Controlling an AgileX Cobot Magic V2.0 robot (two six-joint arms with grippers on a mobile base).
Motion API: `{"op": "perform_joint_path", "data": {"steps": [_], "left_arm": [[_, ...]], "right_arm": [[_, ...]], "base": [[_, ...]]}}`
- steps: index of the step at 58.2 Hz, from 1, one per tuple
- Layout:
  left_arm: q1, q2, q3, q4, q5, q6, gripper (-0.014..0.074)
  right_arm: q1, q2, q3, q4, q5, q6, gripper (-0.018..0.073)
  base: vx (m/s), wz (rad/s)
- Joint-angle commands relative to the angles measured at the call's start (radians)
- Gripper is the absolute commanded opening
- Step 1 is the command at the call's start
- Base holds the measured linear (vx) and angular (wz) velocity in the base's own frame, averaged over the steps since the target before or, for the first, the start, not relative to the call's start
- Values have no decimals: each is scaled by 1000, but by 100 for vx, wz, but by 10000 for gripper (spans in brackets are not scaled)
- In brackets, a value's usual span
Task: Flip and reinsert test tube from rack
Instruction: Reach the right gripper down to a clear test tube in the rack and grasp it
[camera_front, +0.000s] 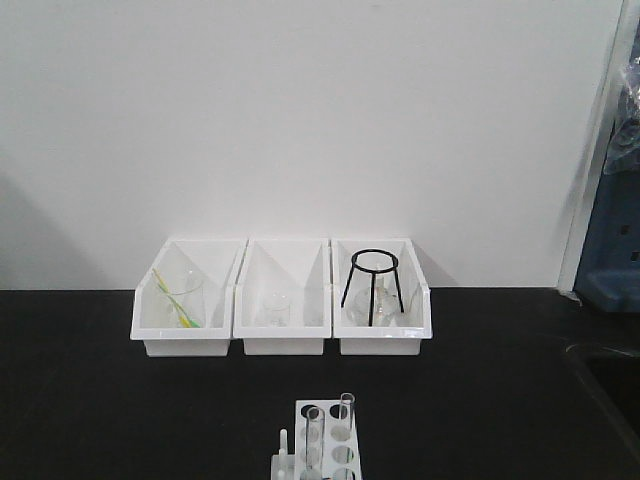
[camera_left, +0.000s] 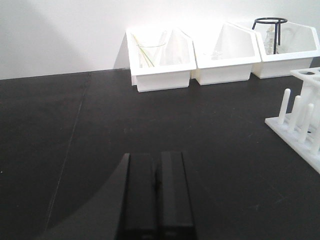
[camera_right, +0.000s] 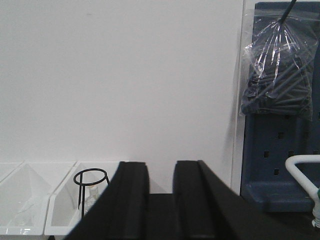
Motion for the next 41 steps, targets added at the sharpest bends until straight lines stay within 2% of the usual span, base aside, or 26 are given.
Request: {"op": "perform_joint_path", "data": {"steps": [1, 7, 12, 20, 26, 33, 41], "left_arm": [[0, -8, -4, -2, -80, -9, -6], [0, -8, -4, -2, -80, -9, -6], [0, -8, -4, -2, -80, -9, -6], [0, -8, -4, -2, -80, -9, -6], [0, -8, -4, -2, -80, -9, -6], [0, -8, -4, -2, -80, -9, -6], [0, -8, -4, -2, -80, -9, -6]], "right_arm": [[-5, -2, -37, -2, -88, -13, 412], [-5, -2, -37, -2, -95, -13, 549], [-5, -5, -37, -1, -130, -10, 609], [-5, 8, -37, -11, -184, 19, 615], [11, 50, -13, -56, -183, 82, 589], [112, 111, 78, -164, -220, 168, 552], [286, 238, 208, -281, -425, 216, 522]], "base": [[0, 0], [0, 0], [0, 0], [0, 0], [0, 0], [0, 0], [0, 0]]}}
